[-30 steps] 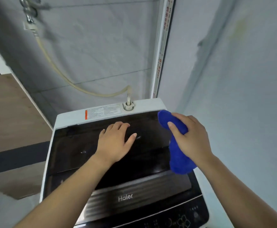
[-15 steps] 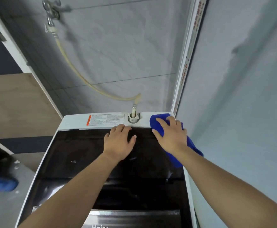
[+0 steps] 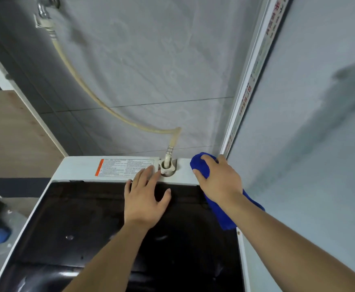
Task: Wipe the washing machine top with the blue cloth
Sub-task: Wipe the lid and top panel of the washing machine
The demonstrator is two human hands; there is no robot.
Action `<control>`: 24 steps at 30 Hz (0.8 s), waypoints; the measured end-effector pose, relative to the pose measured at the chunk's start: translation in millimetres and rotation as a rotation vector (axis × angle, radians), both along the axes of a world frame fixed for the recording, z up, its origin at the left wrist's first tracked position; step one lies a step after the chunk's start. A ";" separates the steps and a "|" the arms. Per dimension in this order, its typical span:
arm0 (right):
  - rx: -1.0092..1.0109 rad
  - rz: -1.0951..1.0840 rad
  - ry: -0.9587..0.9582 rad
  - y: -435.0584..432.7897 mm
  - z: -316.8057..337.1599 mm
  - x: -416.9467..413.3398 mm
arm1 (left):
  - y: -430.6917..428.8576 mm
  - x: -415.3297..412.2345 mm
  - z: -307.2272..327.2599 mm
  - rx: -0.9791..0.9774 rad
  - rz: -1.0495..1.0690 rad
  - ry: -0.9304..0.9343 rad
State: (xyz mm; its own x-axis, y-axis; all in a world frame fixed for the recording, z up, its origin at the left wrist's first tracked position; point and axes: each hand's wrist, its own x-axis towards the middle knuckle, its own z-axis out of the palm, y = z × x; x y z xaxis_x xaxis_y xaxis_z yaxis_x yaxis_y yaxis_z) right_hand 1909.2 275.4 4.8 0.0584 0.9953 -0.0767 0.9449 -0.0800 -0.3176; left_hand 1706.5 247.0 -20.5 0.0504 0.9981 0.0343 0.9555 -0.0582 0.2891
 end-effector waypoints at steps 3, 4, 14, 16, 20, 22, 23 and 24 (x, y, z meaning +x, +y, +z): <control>-0.042 0.015 0.028 -13.1 5.0 7.9 | -1.2 0.1 -1.5 0.003 0.006 -0.006; -0.048 0.027 0.005 -24.8 3.7 10.8 | -1.4 -0.1 -2.1 0.015 0.008 -0.013; -0.001 -0.028 -0.015 -4.4 1.1 1.6 | 1.5 -0.5 -4.7 0.051 0.013 -0.005; 0.008 0.049 -0.053 -26.3 0.2 -0.5 | 0.7 -1.0 -4.4 0.051 0.017 -0.012; 0.030 0.139 -0.055 -29.9 0.0 0.2 | 4.5 -1.1 -5.9 0.049 0.016 -0.008; 0.019 0.140 -0.042 -11.9 0.1 -3.2 | 4.0 -1.2 -6.6 0.054 0.011 -0.008; 0.026 0.132 -0.035 -3.9 0.8 -6.6 | 3.3 -1.3 -6.4 0.055 0.012 -0.010; 0.038 0.124 -0.030 2.0 1.2 -9.9 | 2.8 -1.4 -6.1 0.055 0.015 -0.010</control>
State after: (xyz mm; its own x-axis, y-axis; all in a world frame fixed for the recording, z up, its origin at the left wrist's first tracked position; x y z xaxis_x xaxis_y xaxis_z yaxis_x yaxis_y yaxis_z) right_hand 1899.3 277.4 6.0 -0.0639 0.9972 -0.0390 0.9560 0.0499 -0.2891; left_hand 1705.1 249.8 -26.6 0.0345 0.9954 0.0898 0.9534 -0.0597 0.2958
